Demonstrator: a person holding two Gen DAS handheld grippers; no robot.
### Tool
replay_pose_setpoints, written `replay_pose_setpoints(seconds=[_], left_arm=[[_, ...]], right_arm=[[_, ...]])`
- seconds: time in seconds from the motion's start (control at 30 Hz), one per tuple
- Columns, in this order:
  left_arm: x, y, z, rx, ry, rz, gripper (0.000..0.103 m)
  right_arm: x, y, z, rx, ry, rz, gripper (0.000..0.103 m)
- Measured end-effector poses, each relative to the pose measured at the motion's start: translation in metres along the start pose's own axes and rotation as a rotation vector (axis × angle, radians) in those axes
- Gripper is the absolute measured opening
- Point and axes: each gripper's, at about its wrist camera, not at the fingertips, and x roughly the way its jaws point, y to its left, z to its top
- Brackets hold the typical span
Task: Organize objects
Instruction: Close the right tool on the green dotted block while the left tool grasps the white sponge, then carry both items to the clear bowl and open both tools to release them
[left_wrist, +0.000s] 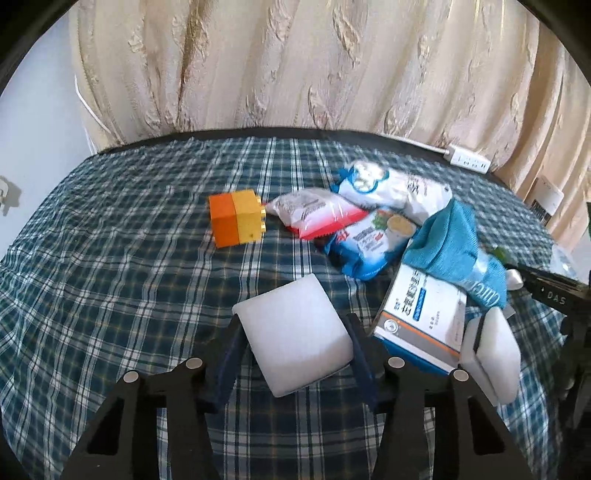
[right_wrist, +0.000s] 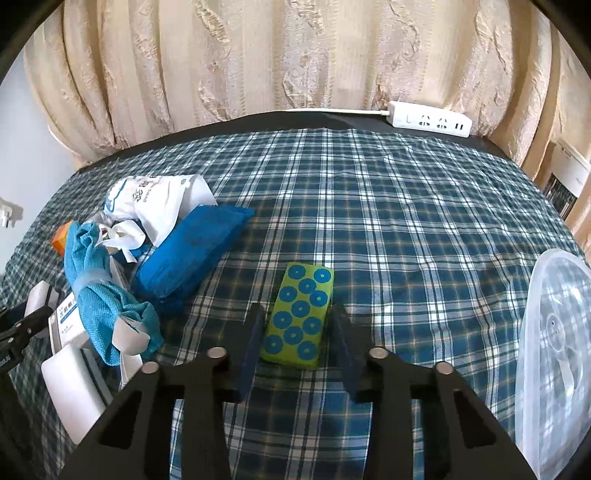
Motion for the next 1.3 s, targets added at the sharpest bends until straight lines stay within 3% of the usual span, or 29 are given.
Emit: replay_pose_setpoints(seconds=[0.47, 0.8, 1.3], left_arm=[[-0.013, -0.001, 0.004, 0.004, -0.091, -0.002, 0.055], [-0.025, -0.008, 0.006, 0.0, -0.106, -0.021, 0.055], [-0.056, -0.095, 0.016, 0.151, -0.116, -0.13, 0.055]], right_arm=[[-0.009, 0.001, -0.002, 0.0, -0.033, 0.004, 0.03], [-0.049, -0.018, -0.006, 0.066, -0.115, 0.025, 0.03], [-0.111, -0.092, -0.041, 0.193, -0.21, -0.055, 0.03]])
